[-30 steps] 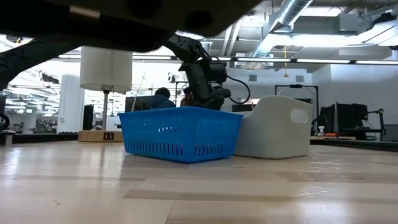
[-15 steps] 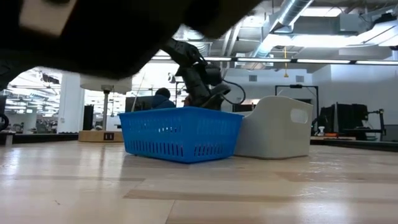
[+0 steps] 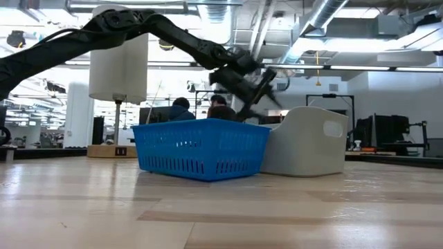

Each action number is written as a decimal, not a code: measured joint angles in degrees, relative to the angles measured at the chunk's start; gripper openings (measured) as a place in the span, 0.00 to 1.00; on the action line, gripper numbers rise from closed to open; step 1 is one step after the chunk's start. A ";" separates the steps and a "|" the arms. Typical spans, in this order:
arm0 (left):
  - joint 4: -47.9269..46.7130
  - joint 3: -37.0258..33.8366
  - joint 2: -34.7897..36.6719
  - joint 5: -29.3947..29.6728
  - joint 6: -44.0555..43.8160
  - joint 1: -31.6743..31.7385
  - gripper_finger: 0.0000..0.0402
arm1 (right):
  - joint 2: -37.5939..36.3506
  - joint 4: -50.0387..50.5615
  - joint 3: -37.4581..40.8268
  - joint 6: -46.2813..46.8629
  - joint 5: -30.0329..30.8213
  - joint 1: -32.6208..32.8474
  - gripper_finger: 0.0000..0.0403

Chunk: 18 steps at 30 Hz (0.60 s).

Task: Pick & Place Office items
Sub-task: Put the red digital timer into the blue bin

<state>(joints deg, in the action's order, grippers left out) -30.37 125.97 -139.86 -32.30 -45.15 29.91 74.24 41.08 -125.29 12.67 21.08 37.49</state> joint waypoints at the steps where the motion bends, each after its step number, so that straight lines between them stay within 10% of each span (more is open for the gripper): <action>1: 3.36 0.00 -0.02 1.92 -2.63 -0.60 0.51 | 0.00 -0.04 0.00 0.00 0.00 0.24 0.46; 10: 8.07 -0.11 0.99 33.51 -19.71 -4.62 0.44 | 0.11 -2.77 0.00 -1.75 3.04 3.68 0.46; 18: -2.69 -0.17 0.99 41.93 -32.09 -6.99 0.32 | 0.48 -3.96 0.00 -3.87 4.98 6.83 0.46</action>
<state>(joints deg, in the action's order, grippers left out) -33.05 125.81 -138.87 9.63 -77.24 22.92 74.72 37.12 -125.29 8.80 26.06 44.32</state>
